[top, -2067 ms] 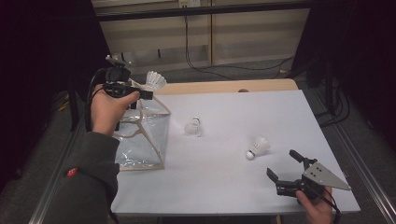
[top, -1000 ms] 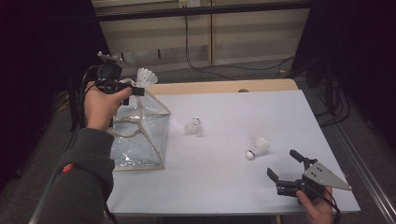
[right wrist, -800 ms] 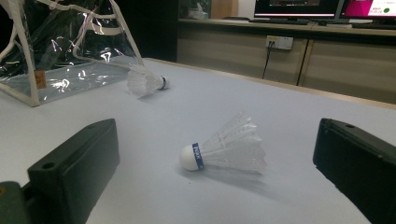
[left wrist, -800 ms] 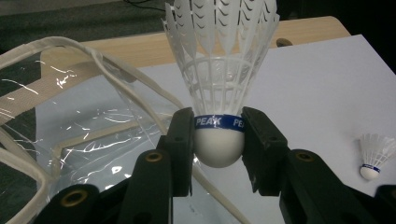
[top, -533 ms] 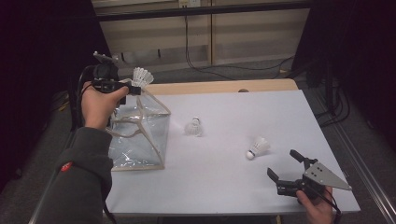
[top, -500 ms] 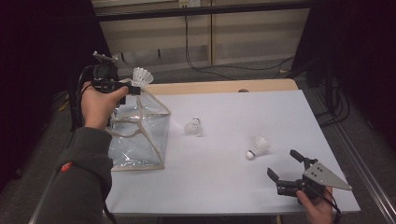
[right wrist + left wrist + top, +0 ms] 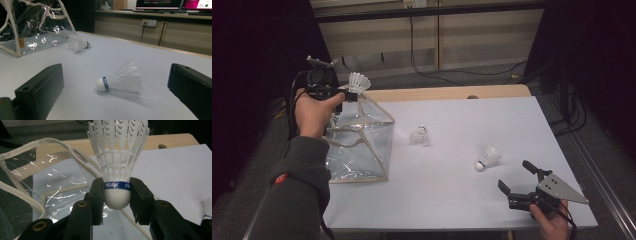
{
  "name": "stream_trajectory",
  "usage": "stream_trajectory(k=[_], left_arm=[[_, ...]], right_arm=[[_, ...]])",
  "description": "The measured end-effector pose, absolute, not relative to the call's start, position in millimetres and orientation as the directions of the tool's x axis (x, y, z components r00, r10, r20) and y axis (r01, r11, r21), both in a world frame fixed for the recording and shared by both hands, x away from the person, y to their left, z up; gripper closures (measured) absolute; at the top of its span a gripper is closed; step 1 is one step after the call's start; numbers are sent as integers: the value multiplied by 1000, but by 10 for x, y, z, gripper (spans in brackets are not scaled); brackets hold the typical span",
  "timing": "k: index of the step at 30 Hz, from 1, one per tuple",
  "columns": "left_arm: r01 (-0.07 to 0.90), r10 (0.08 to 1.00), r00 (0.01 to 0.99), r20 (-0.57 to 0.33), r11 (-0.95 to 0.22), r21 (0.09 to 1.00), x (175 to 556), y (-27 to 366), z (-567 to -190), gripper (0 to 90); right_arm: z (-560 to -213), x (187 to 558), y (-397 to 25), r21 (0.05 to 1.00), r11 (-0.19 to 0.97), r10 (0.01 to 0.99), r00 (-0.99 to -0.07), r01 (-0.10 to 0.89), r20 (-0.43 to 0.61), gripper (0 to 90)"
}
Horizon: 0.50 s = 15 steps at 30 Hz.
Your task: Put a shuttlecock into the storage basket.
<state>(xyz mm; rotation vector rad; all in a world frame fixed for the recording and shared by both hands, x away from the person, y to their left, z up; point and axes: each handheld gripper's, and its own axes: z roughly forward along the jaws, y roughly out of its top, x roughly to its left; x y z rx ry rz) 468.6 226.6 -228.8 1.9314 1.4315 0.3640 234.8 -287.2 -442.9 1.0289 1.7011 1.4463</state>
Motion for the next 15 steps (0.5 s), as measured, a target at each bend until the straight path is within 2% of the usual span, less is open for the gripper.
stream_trajectory(k=[15], left_arm=[[736,933,311,-178,-118,667,4694,2388,-2335,656]], right_arm=[[-4428,2347,-2871,987,73,887,-462,142,1,5]])
